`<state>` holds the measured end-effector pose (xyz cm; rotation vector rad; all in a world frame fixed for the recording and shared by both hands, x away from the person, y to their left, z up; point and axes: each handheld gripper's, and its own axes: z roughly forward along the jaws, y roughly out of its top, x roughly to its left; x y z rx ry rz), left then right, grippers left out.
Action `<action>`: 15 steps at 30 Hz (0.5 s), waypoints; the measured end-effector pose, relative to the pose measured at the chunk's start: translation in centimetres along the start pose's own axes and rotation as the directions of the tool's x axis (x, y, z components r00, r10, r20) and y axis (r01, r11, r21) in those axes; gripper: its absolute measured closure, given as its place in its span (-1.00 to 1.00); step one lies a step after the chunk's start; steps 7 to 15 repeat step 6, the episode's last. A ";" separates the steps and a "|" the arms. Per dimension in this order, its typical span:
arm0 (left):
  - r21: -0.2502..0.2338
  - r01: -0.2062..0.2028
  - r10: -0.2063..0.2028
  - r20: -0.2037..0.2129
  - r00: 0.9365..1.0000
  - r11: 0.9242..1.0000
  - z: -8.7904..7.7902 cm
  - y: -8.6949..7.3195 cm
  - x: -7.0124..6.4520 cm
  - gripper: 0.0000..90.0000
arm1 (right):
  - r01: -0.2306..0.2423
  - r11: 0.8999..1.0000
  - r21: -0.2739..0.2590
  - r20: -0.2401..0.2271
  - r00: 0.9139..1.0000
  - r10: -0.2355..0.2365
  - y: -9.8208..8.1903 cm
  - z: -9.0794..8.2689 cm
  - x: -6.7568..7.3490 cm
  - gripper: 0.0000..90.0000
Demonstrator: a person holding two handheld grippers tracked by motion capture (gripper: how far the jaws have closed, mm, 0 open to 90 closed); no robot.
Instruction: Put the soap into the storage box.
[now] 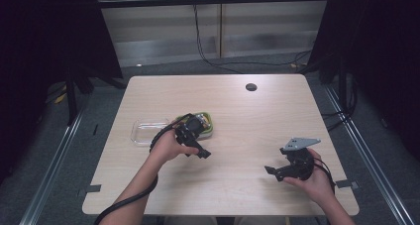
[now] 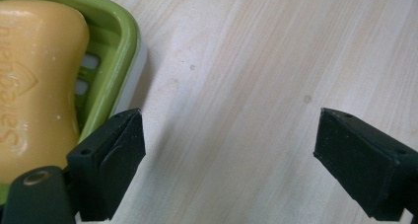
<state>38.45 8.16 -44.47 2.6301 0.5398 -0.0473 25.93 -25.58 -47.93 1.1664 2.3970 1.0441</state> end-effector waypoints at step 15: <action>-0.027 0.015 -0.015 0.008 1.000 1.000 0.3 -0.5 -0.3 -0.74 | -0.001 1.000 -0.001 0.003 1.000 0.001 0.0 0.0 -0.1 -0.79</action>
